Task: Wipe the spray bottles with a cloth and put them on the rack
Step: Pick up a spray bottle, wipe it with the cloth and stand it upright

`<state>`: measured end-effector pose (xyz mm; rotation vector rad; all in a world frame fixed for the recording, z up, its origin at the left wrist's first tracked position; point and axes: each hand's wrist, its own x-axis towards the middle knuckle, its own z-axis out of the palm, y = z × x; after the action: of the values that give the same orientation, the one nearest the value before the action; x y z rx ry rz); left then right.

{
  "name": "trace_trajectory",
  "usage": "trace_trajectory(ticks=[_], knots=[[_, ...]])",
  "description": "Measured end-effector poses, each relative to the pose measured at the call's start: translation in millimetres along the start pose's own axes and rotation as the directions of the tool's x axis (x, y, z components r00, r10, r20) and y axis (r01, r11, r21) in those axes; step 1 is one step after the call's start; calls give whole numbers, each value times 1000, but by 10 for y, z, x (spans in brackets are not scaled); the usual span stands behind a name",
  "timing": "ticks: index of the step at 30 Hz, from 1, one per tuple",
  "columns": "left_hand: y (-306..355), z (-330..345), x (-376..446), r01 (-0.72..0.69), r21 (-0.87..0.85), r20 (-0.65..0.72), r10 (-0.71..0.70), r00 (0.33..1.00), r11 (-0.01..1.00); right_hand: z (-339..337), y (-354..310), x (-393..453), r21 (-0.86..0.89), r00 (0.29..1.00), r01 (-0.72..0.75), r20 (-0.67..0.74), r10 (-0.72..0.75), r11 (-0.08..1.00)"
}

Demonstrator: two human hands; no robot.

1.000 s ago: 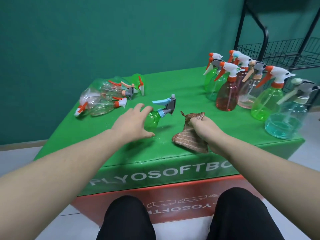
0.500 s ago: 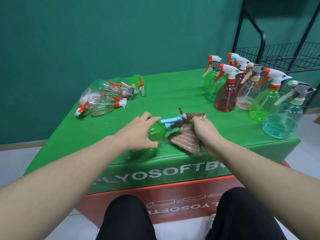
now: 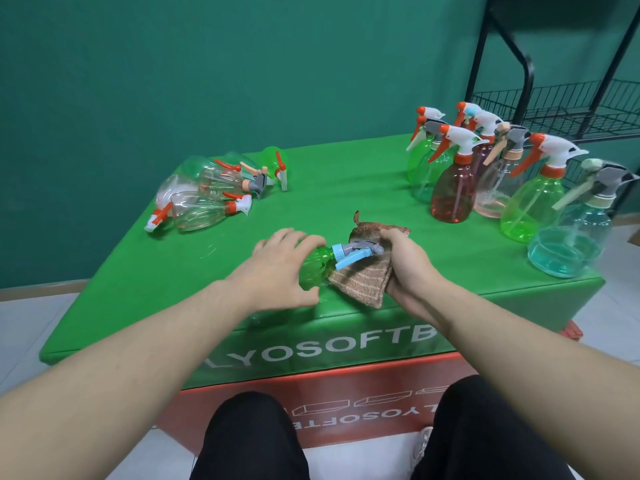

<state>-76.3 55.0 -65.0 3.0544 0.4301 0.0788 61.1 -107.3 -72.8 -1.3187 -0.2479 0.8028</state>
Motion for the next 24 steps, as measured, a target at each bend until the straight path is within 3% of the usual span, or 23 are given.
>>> trace_trajectory(ticks=[4,12,19,24], knots=[[-68,-97,50,53,-141,51,-46,998,989,4,-24,17,57,1000,-1,12,1,998],[-54,8,28,-13,-121,-110,0,994,993,67,-32,29,178,999,-19,44,11,984],[-109,-52,58,-26,-86,55,31,998,996,37,-43,53,222,994,-97,76,82,970],[-150,-69,103,-12,-38,44,14,999,999,-57,-33,37,219,993,-100,85,83,971]])
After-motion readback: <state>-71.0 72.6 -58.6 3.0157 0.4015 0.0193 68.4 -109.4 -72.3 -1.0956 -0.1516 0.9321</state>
